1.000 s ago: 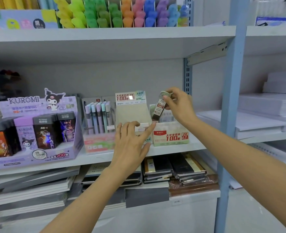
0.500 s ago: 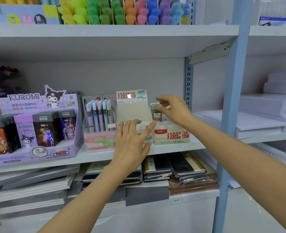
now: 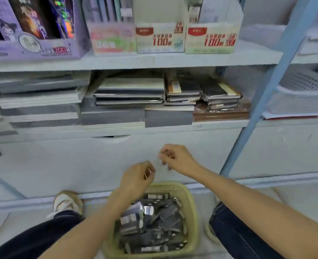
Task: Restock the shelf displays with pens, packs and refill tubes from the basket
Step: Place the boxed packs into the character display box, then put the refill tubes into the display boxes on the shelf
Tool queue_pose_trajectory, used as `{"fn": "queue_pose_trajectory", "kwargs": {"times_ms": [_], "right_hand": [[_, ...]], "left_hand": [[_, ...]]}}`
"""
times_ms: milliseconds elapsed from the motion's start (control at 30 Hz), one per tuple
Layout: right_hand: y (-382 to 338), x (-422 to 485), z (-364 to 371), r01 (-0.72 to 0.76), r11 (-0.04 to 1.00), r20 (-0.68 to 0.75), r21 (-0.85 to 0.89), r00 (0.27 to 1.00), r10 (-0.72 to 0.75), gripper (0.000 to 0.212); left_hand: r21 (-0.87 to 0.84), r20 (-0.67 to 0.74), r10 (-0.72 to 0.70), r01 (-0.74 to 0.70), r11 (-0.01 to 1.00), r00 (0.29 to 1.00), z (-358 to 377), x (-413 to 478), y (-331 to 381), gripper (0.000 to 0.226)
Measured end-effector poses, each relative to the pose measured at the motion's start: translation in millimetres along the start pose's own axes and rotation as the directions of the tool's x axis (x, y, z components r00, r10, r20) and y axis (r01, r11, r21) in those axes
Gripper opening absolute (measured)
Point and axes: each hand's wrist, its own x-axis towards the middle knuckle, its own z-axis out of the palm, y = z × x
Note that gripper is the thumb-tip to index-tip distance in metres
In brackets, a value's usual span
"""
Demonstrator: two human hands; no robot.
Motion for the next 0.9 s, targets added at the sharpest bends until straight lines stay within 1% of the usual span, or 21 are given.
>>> {"fn": "queue_pose_trajectory", "kwargs": {"times_ms": [67, 167, 233, 267, 333, 400, 500, 567, 667, 800, 900], "right_hand": [[47, -14, 35, -0.115, 0.990, 0.145, -0.081, 0.981, 0.126, 0.005], [102, -38, 75, -0.144, 0.956, 0.345, -0.255, 0.910, 0.229, 0.014], [128, -54, 96, -0.160, 0.932, 0.453, -0.325, 0.839, 0.302, 0.021], [138, -62, 105, -0.171, 0.920, 0.483, -0.352, 0.809, 0.335, 0.024], [154, -75, 119, -0.166, 0.901, 0.510, -0.401, 0.776, 0.371, 0.028], [162, -83, 127, -0.162, 0.902, 0.531, -0.400, 0.762, 0.371, 0.033], [168, -85, 131, -0.133, 0.910, 0.572, -0.392, 0.740, 0.354, 0.040], [170, -86, 134, -0.073, 0.897, 0.573, -0.437, 0.746, 0.340, 0.043], [172, -92, 138, 0.025, 0.861, 0.556, -0.508, 0.773, 0.306, 0.041], [174, -95, 136, 0.007, 0.878, 0.513, -0.478, 0.814, 0.272, 0.030], [174, -98, 134, 0.013, 0.891, 0.524, -0.455, 0.813, 0.255, 0.030]], "left_hand": [[0.020, 0.183, -0.103, 0.102, 0.995, 0.978, 38, -25, -34, 0.008], [0.071, 0.388, -0.187, 0.173, 0.982, 0.902, 86, -55, -71, 0.013], [0.121, 0.465, -0.236, 0.202, 0.972, 0.853, 110, -71, -89, 0.019], [0.137, 0.482, -0.256, 0.216, 0.967, 0.838, 120, -78, -96, 0.023], [0.145, 0.479, -0.277, 0.236, 0.961, 0.833, 134, -89, -106, 0.030], [0.147, 0.465, -0.265, 0.221, 0.964, 0.845, 142, -93, -111, 0.033], [0.120, 0.444, -0.239, 0.207, 0.971, 0.863, 147, -92, -117, 0.026], [0.092, 0.424, -0.233, 0.214, 0.972, 0.875, 149, -93, -119, 0.019], [0.040, 0.434, -0.234, 0.241, 0.970, 0.870, 150, -97, -121, 0.017], [-0.045, 0.420, -0.280, 0.328, 0.944, 0.863, 146, -99, -123, 0.016], [-0.109, 0.410, -0.285, 0.356, 0.928, 0.867, 142, -98, -117, 0.018]]}}
